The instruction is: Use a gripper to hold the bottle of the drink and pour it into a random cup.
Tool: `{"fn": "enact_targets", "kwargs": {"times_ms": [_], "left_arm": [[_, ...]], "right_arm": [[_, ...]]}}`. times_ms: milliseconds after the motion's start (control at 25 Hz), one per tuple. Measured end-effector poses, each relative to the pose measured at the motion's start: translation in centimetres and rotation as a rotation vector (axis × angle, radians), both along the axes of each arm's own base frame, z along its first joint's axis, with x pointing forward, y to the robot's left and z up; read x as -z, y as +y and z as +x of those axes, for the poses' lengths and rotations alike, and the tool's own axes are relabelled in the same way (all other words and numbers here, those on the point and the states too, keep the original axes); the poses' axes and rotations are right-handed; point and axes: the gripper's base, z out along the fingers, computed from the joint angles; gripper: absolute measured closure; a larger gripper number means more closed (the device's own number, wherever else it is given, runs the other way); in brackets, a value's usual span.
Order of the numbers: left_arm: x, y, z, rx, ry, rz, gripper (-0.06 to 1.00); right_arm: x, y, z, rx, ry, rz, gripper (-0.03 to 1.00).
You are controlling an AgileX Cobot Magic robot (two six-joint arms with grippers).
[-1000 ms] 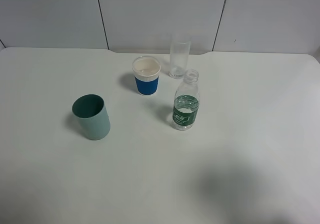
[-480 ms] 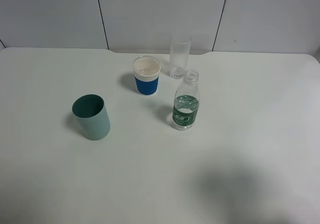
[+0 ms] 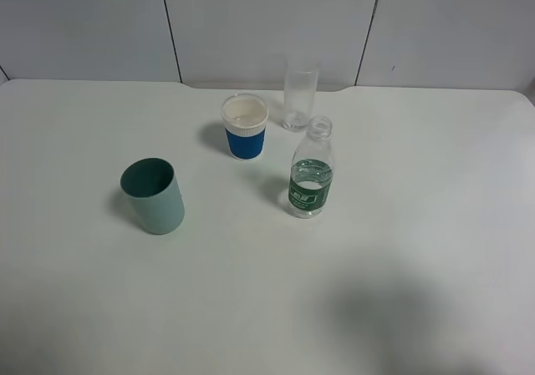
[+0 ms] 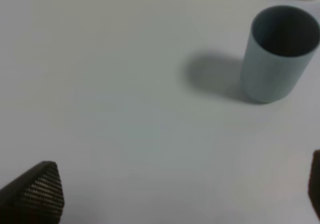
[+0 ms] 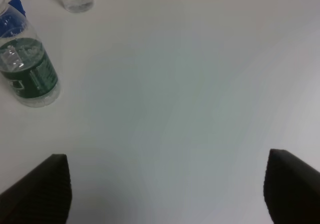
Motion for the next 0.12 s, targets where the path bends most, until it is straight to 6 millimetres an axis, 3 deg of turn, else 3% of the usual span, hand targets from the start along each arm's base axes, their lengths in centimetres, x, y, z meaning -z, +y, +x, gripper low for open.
{"fn": "enact_targets", "kwargs": {"times_ms": [120], "left_arm": [[0.0, 0.0, 0.0, 0.0, 0.0, 0.0, -0.05]], "right_arm": [[0.0, 0.0, 0.0, 0.0, 0.0, 0.0, 0.2]]}}
